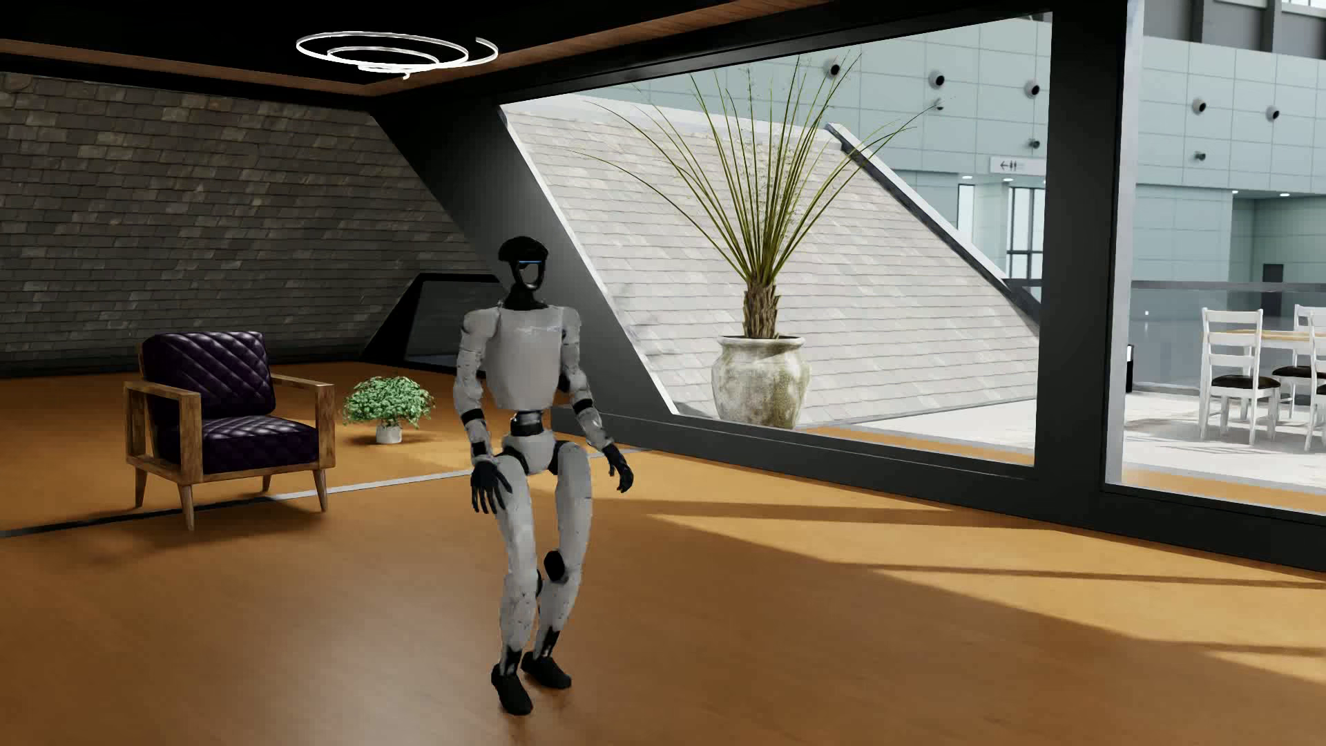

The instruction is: Head to the armchair

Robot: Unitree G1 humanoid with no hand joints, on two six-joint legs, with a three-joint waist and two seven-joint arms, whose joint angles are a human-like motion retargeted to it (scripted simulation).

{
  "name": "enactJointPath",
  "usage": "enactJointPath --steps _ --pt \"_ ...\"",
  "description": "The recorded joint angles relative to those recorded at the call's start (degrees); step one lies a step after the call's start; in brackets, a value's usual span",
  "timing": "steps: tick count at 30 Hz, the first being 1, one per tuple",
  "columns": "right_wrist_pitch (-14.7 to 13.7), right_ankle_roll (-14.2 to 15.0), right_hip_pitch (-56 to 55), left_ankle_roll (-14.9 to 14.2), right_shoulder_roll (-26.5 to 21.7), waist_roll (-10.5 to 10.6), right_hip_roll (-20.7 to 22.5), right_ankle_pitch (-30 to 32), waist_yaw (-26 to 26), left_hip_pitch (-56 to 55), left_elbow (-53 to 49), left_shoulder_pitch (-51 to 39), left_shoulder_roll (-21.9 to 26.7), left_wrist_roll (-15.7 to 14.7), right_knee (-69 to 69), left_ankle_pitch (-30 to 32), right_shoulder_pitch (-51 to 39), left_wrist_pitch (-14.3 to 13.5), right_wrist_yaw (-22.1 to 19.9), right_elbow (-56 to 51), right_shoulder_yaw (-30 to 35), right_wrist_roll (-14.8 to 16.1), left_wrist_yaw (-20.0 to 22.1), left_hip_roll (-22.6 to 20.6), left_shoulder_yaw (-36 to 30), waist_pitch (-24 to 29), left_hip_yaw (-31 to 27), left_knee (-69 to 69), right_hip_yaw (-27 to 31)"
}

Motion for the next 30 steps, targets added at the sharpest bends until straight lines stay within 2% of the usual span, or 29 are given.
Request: enactJointPath --steps 1,2,3,4,6,8,9,11,12,13,14,16,17,18,20,22,24,25,27,29,30 --pt "0.1 -1.0 -0.7 0.0 0.3 0.3 1.1 0.8 -0.4 1.6 -0.9 -1.1 0.3 0.1 -8.8 -0.5 -0.7 -1.2 0.3 0.1 -0.2 -0.3 -0.3 0.2 -1.1 -0.2 -0.5 -1.1 -1.4" --pt "0.3 -0.2 -0.9 -0.1 0.8 0.7 2.8 2.7 -0.8 3.1 -1.8 -2.1 0.5 0.3 -18.0 -0.9 -1.1 -2.2 0.5 0.3 -0.7 -0.5 -0.9 0.3 -2.6 -0.6 -1.0 -2.4 -1.9" --pt "0.6 2.5 -0.8 -0.1 1.4 1.1 4.5 5.2 -1.0 4.6 -2.5 -3.0 0.5 0.5 -27.0 -1.1 -1.3 -3.0 0.7 0.6 -1.5 -0.6 -1.5 0.3 -4.1 -0.9 -1.6 -3.7 -1.8" --pt "0.8 3.2 -0.1 -0.1 2.1 1.4 6.1 6.6 -1.2 6.2 -3.0 -3.8 0.4 0.5 -35.4 -1.2 -1.3 -3.6 0.7 0.8 -2.4 -0.6 -2.1 0.4 -5.5 -1.2 -2.3 -5.0 -1.2" --pt "1.1 7.9 -0.5 -0.1 3.1 2.1 7.9 6.2 -1.4 9.0 -3.8 -4.1 -0.5 0.2 -40.1 -2.1 -0.8 -4.3 1.0 1.4 -3.7 -1.0 -2.9 0.3 -7.7 -1.7 -3.9 -5.4 1.5" --pt "1.3 1.3 1.3 -0.3 4.1 2.9 9.2 13.6 -1.7 12.5 -4.3 -2.8 -1.0 -0.2 -38.5 -1.6 -0.2 -4.5 1.8 3.0 -3.8 -2.3 -3.0 1.4 -8.9 -2.1 -5.1 -5.5 1.3" --pt "1.6 -0.4 3.0 -0.6 4.6 3.5 9.8 16.1 -1.8 13.9 -4.0 -1.6 -1.3 -0.4 -38.0 0.1 0.1 -3.9 2.2 4.1 -3.9 -2.9 -2.9 2.2 -9.1 -2.4 -5.7 -4.7 0.8" --pt "2.3 -1.0 6.0 -0.7 5.5 5.3 11.0 13.7 -1.8 14.9 -2.0 1.5 -1.5 0.0 -36.9 6.3 0.5 -1.0 2.8 6.9 -4.2 -4.1 -2.8 4.6 -9.0 -3.2 -6.8 -1.3 -1.4" --pt "2.5 -1.8 7.8 -1.7 5.8 6.2 11.8 12.2 -1.7 14.4 -0.6 2.9 -1.4 0.5 -36.8 10.7 0.5 0.5 3.4 8.2 -4.1 -4.8 -3.2 5.8 -9.3 -3.6 -7.6 1.5 -2.4" --pt "2.4 -3.0 9.2 -3.4 6.0 6.9 12.6 10.6 -1.8 13.3 0.6 4.1 -0.6 1.2 -36.5 14.9 0.5 1.3 4.0 9.1 -3.9 -5.5 -4.2 7.0 -10.2 -3.8 -8.1 5.5 -3.5" --pt "1.9 -4.7 10.0 -6.3 6.3 7.5 13.3 8.7 -1.8 10.9 1.4 4.9 0.8 2.3 -35.1 18.5 0.2 1.1 4.3 9.5 -3.6 -6.1 -5.4 8.3 -11.8 -3.9 -8.4 11.7 -4.5" --pt "0.9 -6.8 10.4 -15.3 7.2 8.6 14.9 4.0 -2.1 3.0 0.8 6.3 5.3 3.5 -30.4 26.3 -1.5 -0.6 4.2 9.4 -2.3 -6.8 -7.9 12.2 -13.7 -3.5 -8.1 28.3 -7.0" --pt "-0.7 -7.2 11.0 -16.9 7.4 9.3 15.8 1.7 -2.1 -1.7 -0.3 7.2 7.7 2.6 -28.5 29.6 -2.3 -1.1 3.0 10.4 -1.9 -7.1 -8.8 14.7 -12.9 -3.2 -8.1 36.6 -8.6" --pt "-1.6 -7.3 12.3 -16.5 7.5 9.9 16.7 -0.2 -2.0 -6.1 -1.2 7.9 9.1 1.1 -27.8 27.5 -3.4 -0.8 2.0 10.9 -1.6 -7.6 -9.1 16.6 -11.1 -2.7 -8.5 43.1 -10.0" --pt "-2.0 -7.5 15.8 -13.3 7.5 10.7 18.1 -3.2 -1.5 -13.6 -2.0 8.7 9.2 -2.2 -27.6 19.6 -5.5 1.9 0.0 11.8 -1.3 -8.4 -5.8 17.9 -6.9 -2.0 -9.3 48.8 -11.6" --pt "-1.9 -7.5 18.8 -10.5 7.0 10.7 18.5 -6.0 -0.4 -19.3 -4.1 10.0 8.6 -5.0 -27.2 11.3 -7.9 3.0 0.0 11.4 -0.7 -8.2 -2.8 17.1 -3.4 -1.6 -9.4 44.8 -11.5" --pt "-3.6 -7.2 21.7 -8.3 5.9 10.2 18.4 -8.3 1.0 -23.0 -6.2 11.1 7.9 -6.4 -27.8 6.4 -10.0 2.1 0.2 9.6 1.0 -7.7 -2.4 17.3 -2.4 -1.4 -8.0 32.6 -10.9" --pt "-4.5 -6.9 23.3 -6.7 5.0 9.9 18.4 -9.0 1.7 -23.8 -6.9 11.5 7.3 -6.5 -28.8 6.0 -10.8 1.8 0.1 8.5 2.3 -7.4 -2.5 17.6 -2.4 -1.3 -6.5 24.2 -10.5" --pt "-5.4 -6.3 26.8 -5.2 3.5 9.3 18.4 -9.7 2.8 -24.1 -7.2 12.4 5.4 -6.3 -31.6 11.3 -12.2 2.0 0.1 6.7 4.6 -6.6 -2.2 17.0 -1.9 -1.5 -4.0 6.1 -9.6" --pt "-5.1 -5.7 30.1 -8.1 2.8 8.7 18.5 -10.3 3.5 -23.5 -6.5 13.4 3.1 -5.4 -33.8 15.4 -13.2 3.0 0.4 5.9 6.3 -5.4 -1.1 15.5 -1.1 -1.8 -4.0 -8.1 -8.5" --pt "-4.6 -5.5 31.7 -7.3 2.7 8.4 18.6 -10.4 3.8 -23.3 -5.8 13.8 2.1 -4.7 -34.3 16.4 -13.4 3.6 0.3 5.7 6.7 -4.9 -0.9 15.0 -1.0 -1.8 -3.9 -10.9 -7.9"
